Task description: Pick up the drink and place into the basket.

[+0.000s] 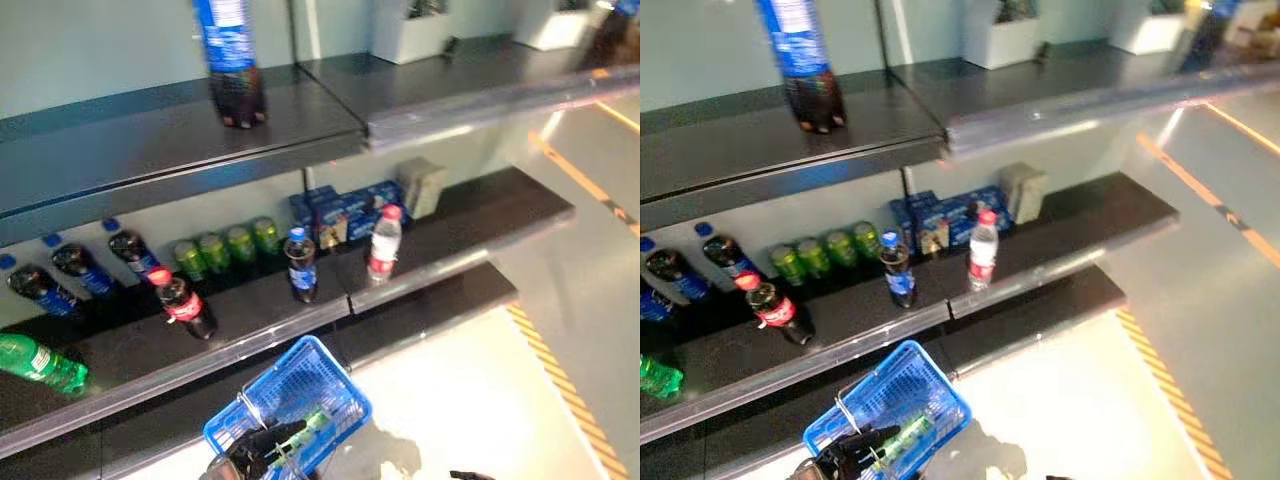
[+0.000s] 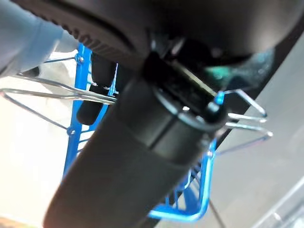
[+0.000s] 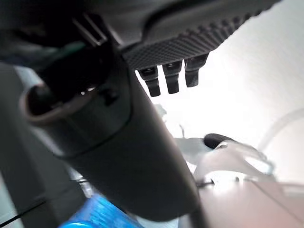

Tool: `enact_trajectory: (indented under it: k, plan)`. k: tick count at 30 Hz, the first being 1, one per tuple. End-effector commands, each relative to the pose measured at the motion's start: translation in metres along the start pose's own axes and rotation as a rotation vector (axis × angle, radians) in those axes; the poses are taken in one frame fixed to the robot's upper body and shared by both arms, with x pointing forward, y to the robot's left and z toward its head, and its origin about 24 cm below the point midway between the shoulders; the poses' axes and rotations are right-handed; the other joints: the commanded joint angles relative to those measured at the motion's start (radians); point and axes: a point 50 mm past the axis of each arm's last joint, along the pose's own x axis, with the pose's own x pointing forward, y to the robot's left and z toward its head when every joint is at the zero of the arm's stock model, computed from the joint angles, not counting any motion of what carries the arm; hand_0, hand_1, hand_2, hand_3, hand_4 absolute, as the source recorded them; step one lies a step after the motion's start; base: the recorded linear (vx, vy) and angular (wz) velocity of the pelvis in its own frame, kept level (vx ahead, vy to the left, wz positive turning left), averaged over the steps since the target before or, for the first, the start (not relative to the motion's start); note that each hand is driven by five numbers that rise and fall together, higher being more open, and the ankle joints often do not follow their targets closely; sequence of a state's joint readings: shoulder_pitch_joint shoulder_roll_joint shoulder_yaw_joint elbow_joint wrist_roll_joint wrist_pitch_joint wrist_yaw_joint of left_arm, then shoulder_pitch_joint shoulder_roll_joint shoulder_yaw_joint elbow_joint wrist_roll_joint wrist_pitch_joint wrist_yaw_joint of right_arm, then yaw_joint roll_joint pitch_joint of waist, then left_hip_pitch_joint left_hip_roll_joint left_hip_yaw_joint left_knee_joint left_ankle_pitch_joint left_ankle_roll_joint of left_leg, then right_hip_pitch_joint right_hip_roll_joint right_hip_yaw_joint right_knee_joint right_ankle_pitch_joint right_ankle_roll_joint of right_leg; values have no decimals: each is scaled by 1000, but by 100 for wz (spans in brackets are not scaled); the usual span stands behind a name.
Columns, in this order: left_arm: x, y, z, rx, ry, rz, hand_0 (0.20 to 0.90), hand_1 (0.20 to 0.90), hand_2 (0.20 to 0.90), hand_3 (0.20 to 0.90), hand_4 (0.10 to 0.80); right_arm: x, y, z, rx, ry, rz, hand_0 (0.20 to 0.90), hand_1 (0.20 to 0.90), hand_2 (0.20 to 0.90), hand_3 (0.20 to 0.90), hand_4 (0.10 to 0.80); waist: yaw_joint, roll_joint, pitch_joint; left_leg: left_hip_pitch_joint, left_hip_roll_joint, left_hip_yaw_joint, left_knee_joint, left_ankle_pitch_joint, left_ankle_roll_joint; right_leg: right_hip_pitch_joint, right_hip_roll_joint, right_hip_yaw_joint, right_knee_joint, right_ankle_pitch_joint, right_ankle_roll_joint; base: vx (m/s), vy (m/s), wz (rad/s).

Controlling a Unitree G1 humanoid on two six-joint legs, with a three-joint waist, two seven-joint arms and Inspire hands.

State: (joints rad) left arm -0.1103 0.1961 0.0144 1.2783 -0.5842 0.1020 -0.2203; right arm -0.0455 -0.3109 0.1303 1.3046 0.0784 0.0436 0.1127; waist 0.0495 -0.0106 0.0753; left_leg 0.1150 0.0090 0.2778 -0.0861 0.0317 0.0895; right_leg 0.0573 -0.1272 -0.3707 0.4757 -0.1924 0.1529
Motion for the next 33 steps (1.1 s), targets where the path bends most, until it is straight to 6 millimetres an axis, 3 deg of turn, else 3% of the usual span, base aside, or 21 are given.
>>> enact_trajectory:
  k: [1,5,8,11,14,23,26,29,30,32,33]
  plan:
    - [-13,37,21,116,-42,84,300,300,300,200,100,1,1,7,67,-21,9,900,900,900,900,800,22,12,0,-57,-46,-56,-1,6,-80,-31,-11,85,-205,217,11,116,-285,81]
    - [-10,30,20,141,-32,82,300,300,300,200,100,0,1,-7,108,11,-12,900,900,900,900,800,-3,-3,22,-49,-58,-156,26,-20,-80,-66,-21,200,-393,269,8,81,-199,113]
    - [-11,35,15,113,-34,103,300,300,300,200,100,-1,2,-14,87,13,-1,900,900,900,900,800,-23,-6,31,-28,-71,-230,35,-58,-75,-106,-47,276,-439,338,23,56,-214,100]
    - [-16,46,12,76,-47,129,300,300,300,200,100,0,5,-12,70,7,-1,900,900,900,900,800,-30,-5,43,-7,-66,-268,49,-84,-74,-138,-50,316,-410,359,27,93,-294,94]
    - [-17,49,12,51,-67,135,300,300,300,200,100,0,4,-7,53,1,-7,900,900,900,900,800,-25,-2,47,-25,-47,-313,91,-78,-79,-94,-16,347,-397,272,11,74,-251,55]
    - [-9,28,11,30,-79,79,300,300,300,200,100,0,-11,21,45,-30,-44,900,900,900,900,800,24,17,56,-64,4,-400,144,-68,-114,-54,0,223,-311,142,-52,-10,-223,63]
    - [-10,32,5,32,-60,95,300,300,300,200,100,0,-10,18,24,-13,-34,900,900,900,900,800,29,30,64,-61,25,-410,121,-42,-141,-42,3,195,-301,123,-66,-3,-171,41]
    - [-11,30,3,24,-62,68,300,300,300,200,100,-1,-17,19,6,-23,-50,900,900,900,900,800,26,51,71,-79,52,-380,60,31,-177,-31,15,191,-331,125,-73,-151,-36,47]
    - [-9,26,5,32,-70,47,300,300,300,200,100,-2,-22,22,17,-39,-65,900,900,900,900,800,16,54,80,-110,82,-316,69,51,-188,-25,10,180,-354,129,-76,-197,-30,40]
    - [-7,20,8,48,-75,27,300,300,300,200,100,-2,-24,26,35,-49,-79,900,900,900,900,800,8,46,78,-119,94,-280,92,39,-184,-27,-4,164,-379,142,-77,-299,-15,41]
    - [-6,17,10,46,-84,11,300,300,300,200,100,-3,-28,32,47,-61,-90,900,900,900,900,800,0,25,66,-110,72,-283,167,-2,-178,-44,-22,154,-416,174,-79,-411,56,50]
